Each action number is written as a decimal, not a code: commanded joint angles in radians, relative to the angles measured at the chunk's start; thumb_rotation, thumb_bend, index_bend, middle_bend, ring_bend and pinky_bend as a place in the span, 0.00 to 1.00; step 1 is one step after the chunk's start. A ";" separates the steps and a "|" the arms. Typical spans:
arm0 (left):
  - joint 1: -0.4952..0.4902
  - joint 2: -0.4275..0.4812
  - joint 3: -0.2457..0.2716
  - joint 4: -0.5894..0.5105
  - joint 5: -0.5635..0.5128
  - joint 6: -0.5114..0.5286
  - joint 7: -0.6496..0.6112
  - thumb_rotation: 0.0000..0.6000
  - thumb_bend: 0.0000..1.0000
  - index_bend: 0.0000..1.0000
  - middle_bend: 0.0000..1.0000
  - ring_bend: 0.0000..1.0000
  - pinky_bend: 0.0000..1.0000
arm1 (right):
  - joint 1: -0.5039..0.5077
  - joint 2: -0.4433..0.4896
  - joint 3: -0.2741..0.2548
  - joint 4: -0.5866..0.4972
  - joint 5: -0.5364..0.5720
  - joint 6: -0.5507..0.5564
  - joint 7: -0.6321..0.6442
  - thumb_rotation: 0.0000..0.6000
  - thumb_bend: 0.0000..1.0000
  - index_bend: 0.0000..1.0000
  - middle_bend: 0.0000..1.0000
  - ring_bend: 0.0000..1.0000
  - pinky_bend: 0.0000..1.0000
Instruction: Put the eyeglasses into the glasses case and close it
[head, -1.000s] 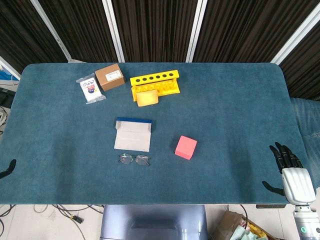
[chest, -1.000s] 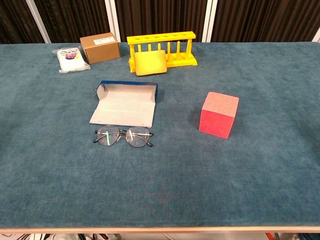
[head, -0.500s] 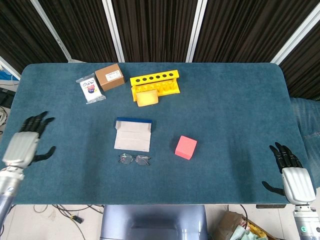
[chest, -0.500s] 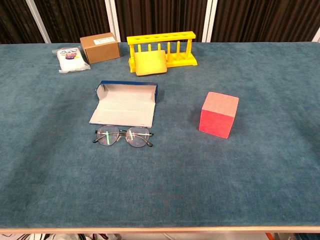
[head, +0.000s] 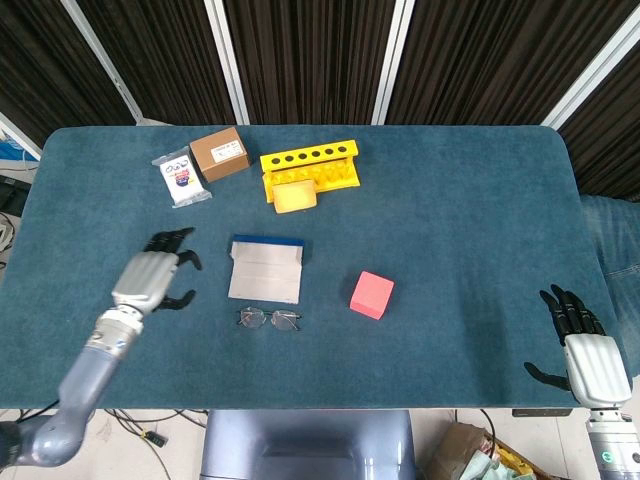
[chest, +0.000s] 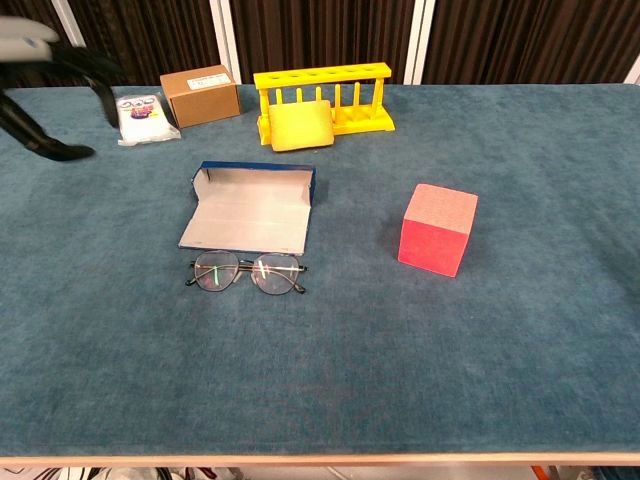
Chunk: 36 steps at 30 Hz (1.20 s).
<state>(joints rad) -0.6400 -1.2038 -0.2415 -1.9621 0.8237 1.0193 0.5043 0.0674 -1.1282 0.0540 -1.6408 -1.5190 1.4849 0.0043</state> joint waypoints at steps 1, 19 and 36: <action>-0.062 -0.084 0.013 0.028 -0.072 0.023 0.058 1.00 0.29 0.43 0.05 0.00 0.00 | 0.000 0.001 0.000 0.000 0.000 -0.001 0.002 1.00 0.00 0.00 0.00 0.00 0.18; -0.152 -0.272 0.047 0.121 -0.146 0.069 0.123 1.00 0.33 0.44 0.06 0.00 0.00 | 0.003 0.010 0.001 -0.008 0.015 -0.016 0.010 1.00 0.00 0.00 0.00 0.00 0.18; -0.194 -0.411 0.084 0.240 -0.175 0.065 0.144 1.00 0.33 0.45 0.07 0.00 0.00 | 0.005 0.015 0.005 -0.013 0.028 -0.025 0.017 1.00 0.00 0.00 0.00 0.00 0.18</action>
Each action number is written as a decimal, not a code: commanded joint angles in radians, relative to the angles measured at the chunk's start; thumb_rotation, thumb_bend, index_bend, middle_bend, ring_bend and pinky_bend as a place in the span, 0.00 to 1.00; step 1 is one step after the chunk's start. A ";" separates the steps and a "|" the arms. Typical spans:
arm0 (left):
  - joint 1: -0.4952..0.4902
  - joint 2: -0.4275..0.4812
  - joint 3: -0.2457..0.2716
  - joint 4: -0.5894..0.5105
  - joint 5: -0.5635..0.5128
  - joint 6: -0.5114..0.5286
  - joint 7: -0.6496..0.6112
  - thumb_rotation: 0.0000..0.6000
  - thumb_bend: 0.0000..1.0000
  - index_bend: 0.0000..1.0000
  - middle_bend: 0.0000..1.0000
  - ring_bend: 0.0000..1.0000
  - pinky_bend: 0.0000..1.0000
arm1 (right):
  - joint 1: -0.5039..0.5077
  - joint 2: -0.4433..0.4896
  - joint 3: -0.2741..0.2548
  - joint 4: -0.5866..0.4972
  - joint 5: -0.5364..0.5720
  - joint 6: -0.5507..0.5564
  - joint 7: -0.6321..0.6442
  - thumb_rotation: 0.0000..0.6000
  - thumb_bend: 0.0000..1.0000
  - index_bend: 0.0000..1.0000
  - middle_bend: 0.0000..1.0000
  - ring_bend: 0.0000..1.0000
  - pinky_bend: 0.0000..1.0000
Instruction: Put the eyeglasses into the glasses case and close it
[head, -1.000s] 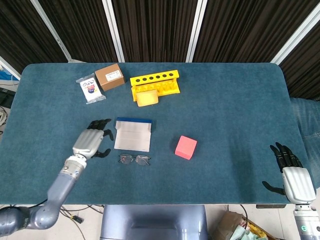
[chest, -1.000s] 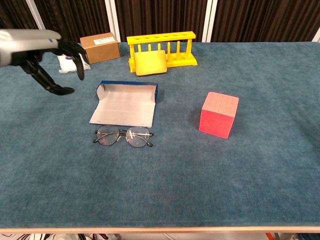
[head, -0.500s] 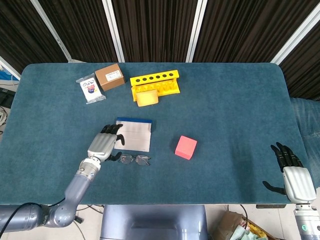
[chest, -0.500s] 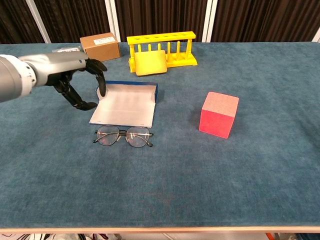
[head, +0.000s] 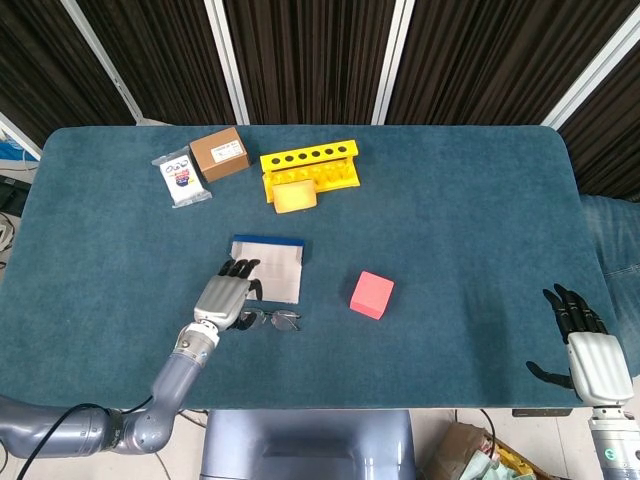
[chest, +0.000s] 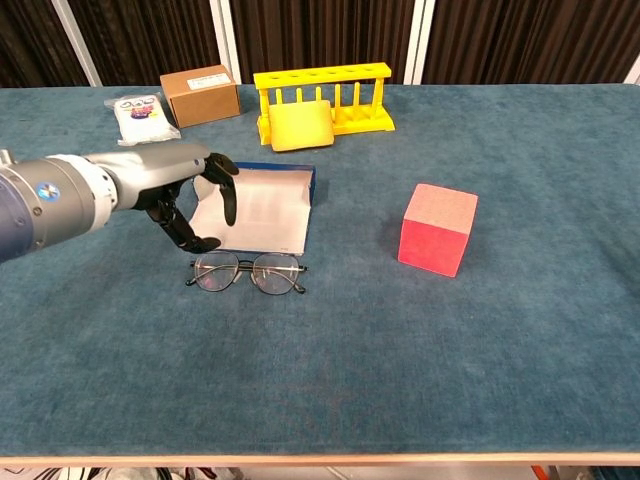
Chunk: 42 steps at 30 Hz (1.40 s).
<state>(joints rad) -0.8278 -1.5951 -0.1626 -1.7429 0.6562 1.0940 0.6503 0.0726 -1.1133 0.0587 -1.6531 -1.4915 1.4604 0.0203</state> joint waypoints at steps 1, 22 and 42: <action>-0.009 -0.026 0.007 0.027 -0.008 -0.012 0.000 1.00 0.33 0.46 0.07 0.00 0.00 | 0.000 0.001 0.000 -0.001 0.001 0.000 0.001 1.00 0.00 0.00 0.00 0.00 0.18; -0.048 -0.139 0.014 0.123 -0.028 0.019 0.077 1.00 0.35 0.48 0.08 0.00 0.00 | 0.002 0.007 -0.001 -0.008 0.010 -0.012 0.004 1.00 0.00 0.00 0.00 0.00 0.18; -0.052 -0.177 0.009 0.167 -0.031 0.011 0.081 1.00 0.38 0.50 0.09 0.00 0.00 | 0.005 0.011 0.001 -0.014 0.022 -0.024 0.003 1.00 0.00 0.00 0.00 0.00 0.18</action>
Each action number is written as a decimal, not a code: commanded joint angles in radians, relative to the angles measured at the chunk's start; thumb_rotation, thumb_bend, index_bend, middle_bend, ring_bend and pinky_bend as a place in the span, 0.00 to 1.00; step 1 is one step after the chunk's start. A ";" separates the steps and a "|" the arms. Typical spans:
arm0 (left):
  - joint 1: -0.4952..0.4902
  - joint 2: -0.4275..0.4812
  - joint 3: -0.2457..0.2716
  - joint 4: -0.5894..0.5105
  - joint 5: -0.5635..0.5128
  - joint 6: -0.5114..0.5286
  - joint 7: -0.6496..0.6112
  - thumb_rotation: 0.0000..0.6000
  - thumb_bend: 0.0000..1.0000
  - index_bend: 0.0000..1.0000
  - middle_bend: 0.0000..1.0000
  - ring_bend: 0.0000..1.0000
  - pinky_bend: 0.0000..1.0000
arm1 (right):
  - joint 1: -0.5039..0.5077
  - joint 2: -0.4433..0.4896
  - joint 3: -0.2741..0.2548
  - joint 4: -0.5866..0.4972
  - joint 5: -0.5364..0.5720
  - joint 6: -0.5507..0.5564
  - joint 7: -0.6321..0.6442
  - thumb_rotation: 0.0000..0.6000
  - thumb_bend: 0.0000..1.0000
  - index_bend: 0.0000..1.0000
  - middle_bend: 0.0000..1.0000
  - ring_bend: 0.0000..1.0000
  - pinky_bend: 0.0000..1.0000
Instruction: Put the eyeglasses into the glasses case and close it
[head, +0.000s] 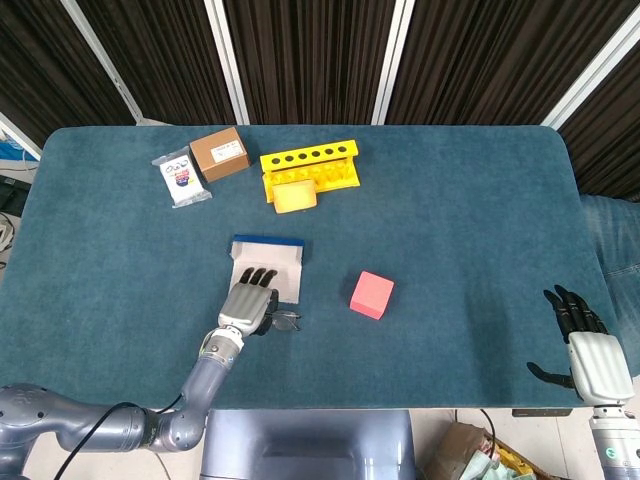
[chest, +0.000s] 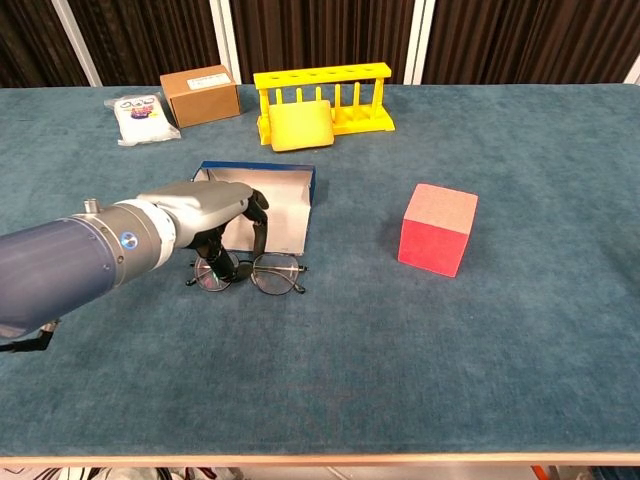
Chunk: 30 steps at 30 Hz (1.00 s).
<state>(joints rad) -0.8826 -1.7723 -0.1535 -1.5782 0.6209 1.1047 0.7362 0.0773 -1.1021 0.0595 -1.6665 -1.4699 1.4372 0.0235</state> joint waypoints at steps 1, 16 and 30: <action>0.004 0.000 0.000 0.003 0.006 0.000 -0.006 1.00 0.38 0.50 0.09 0.00 0.00 | 0.000 0.000 0.000 -0.001 0.001 -0.001 -0.001 1.00 0.00 0.00 0.00 0.00 0.18; 0.011 -0.004 0.000 0.020 0.017 -0.005 -0.011 1.00 0.38 0.53 0.11 0.00 0.00 | 0.000 0.001 0.002 -0.007 0.014 -0.007 -0.013 1.00 0.00 0.00 0.00 0.00 0.18; 0.014 -0.008 -0.004 0.027 0.016 -0.004 -0.005 1.00 0.38 0.55 0.11 0.00 0.00 | 0.001 0.002 0.003 -0.011 0.021 -0.010 -0.018 1.00 0.00 0.00 0.00 0.00 0.18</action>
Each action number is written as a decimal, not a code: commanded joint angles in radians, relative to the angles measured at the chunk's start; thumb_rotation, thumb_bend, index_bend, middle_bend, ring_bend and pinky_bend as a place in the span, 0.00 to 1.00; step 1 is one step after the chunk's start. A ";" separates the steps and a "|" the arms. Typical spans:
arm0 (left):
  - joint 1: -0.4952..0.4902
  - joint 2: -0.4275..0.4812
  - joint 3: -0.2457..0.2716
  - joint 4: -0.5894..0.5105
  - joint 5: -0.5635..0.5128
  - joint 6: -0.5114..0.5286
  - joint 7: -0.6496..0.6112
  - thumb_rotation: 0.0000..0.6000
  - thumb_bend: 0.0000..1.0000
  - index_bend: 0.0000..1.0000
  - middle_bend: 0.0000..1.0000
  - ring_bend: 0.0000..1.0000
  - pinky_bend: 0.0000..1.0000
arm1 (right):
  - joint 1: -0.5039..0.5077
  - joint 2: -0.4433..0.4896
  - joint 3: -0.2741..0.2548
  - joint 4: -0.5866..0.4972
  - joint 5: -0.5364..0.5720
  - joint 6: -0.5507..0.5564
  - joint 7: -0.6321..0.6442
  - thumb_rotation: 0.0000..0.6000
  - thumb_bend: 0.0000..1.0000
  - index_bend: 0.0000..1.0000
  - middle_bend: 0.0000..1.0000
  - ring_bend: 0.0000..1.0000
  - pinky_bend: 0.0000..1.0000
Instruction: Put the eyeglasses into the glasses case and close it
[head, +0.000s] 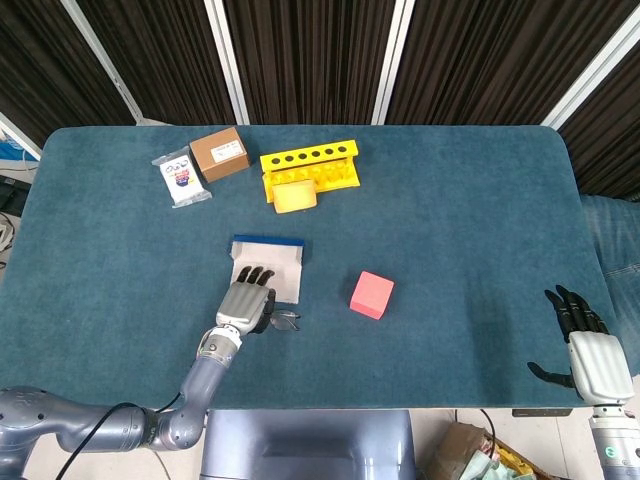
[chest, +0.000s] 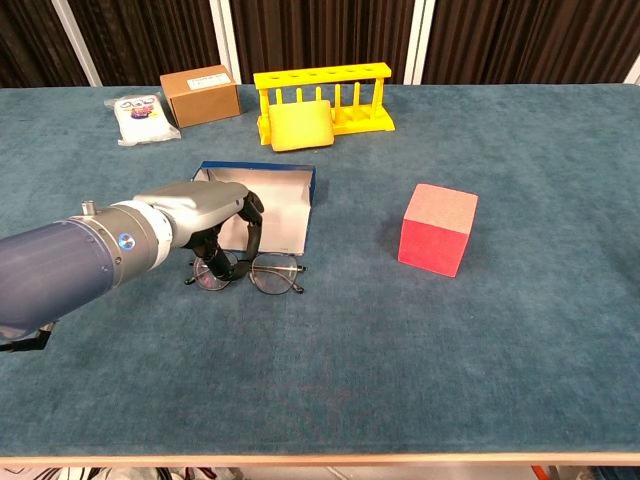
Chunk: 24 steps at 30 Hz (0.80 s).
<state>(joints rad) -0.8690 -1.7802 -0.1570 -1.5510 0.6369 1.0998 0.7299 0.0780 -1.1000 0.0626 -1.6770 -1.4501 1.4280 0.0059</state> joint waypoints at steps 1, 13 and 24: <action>0.001 0.000 0.000 -0.001 -0.001 0.001 0.002 1.00 0.38 0.55 0.11 0.00 0.00 | 0.000 0.000 0.000 -0.001 0.001 0.000 -0.001 1.00 0.00 0.00 0.00 0.00 0.18; 0.003 0.000 -0.002 -0.005 0.002 0.006 0.009 1.00 0.40 0.56 0.12 0.00 0.00 | 0.000 0.001 0.000 -0.006 0.007 -0.004 -0.011 1.00 0.00 0.00 0.00 0.00 0.18; 0.003 -0.002 -0.003 0.001 -0.008 0.008 0.021 1.00 0.43 0.57 0.13 0.00 0.00 | 0.000 0.002 0.001 -0.008 0.010 -0.005 -0.011 1.00 0.00 0.00 0.00 0.00 0.18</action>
<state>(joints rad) -0.8659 -1.7829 -0.1593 -1.5494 0.6291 1.1076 0.7506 0.0781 -1.0979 0.0632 -1.6854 -1.4405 1.4229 -0.0054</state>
